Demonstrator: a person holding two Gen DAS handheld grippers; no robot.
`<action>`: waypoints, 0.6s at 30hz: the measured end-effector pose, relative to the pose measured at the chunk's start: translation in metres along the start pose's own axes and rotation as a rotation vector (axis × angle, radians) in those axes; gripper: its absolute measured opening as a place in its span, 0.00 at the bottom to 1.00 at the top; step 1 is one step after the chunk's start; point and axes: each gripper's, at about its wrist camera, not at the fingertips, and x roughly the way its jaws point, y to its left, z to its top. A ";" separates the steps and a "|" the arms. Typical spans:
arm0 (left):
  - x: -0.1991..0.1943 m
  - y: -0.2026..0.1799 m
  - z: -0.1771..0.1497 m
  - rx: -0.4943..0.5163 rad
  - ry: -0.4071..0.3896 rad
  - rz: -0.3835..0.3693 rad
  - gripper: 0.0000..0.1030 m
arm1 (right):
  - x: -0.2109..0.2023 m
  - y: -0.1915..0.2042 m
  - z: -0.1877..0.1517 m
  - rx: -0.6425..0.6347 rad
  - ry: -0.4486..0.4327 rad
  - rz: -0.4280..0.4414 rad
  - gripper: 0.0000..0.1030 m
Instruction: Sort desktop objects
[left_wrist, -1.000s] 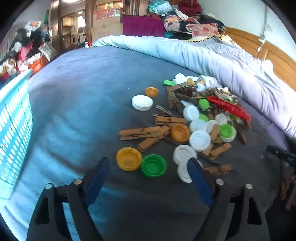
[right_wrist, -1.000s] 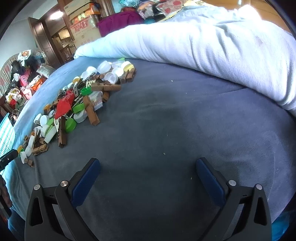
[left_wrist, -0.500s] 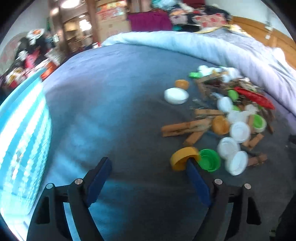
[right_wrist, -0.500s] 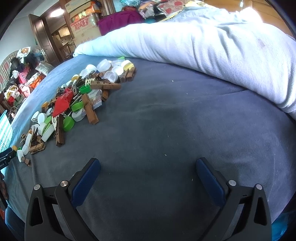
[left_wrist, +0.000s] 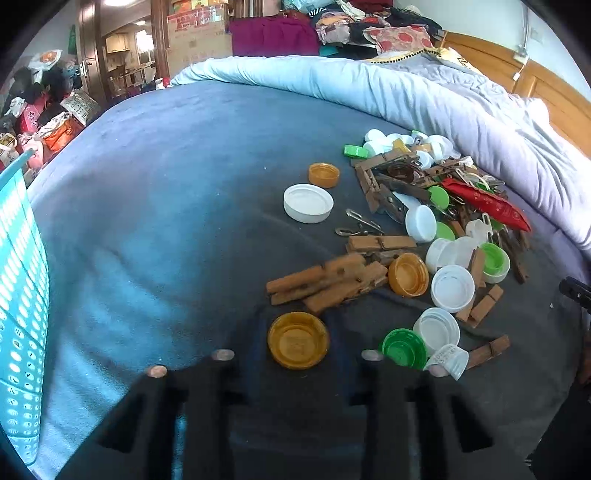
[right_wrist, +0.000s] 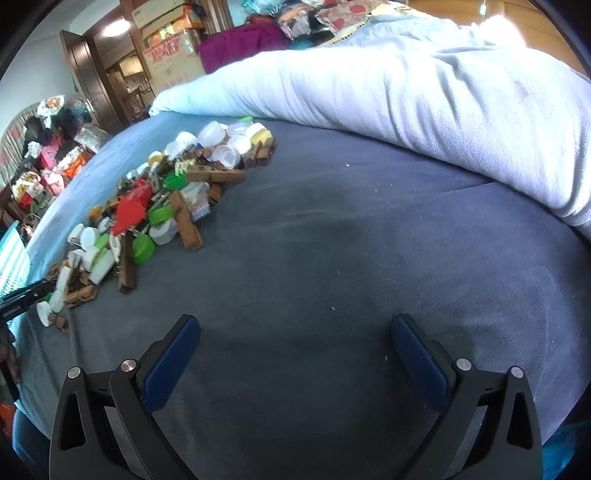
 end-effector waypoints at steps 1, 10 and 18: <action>-0.003 0.001 -0.002 0.003 -0.005 0.002 0.30 | -0.003 0.001 0.000 -0.006 -0.009 0.009 0.94; -0.036 0.019 -0.017 -0.017 -0.099 0.087 0.30 | -0.050 0.080 -0.009 -0.276 -0.103 0.212 0.74; -0.031 0.035 -0.028 -0.067 -0.116 0.088 0.30 | -0.038 0.223 -0.025 -0.650 -0.170 0.396 0.73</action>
